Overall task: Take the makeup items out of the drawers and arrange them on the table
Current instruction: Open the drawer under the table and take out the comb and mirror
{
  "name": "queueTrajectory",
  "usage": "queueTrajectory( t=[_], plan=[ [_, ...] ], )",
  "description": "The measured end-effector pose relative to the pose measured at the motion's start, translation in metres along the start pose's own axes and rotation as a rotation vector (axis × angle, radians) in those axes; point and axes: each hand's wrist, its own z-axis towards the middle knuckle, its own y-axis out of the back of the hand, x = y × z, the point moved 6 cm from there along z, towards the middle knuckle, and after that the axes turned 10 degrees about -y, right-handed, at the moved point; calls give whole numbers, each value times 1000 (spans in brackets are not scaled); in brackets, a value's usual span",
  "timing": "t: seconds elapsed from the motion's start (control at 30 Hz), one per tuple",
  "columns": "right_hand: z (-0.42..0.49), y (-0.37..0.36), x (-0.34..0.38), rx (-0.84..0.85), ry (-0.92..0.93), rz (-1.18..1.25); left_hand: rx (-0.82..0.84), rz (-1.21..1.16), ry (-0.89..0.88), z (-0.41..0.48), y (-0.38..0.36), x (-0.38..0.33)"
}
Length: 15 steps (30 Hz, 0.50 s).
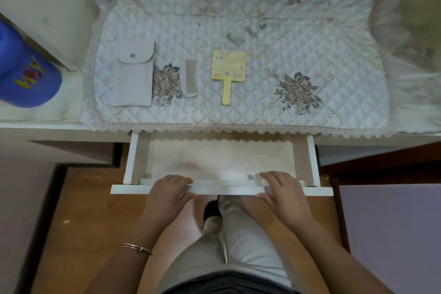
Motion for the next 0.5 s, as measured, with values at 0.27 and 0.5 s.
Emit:
queueTrajectory(
  t=[0.27,0.5],
  plan=[
    [76,55,26,-304,52,-209,-146,222,32,78,35,2],
    [119,60,23,-368,71,-151,-211,173,150,117,44,18]
  ],
)
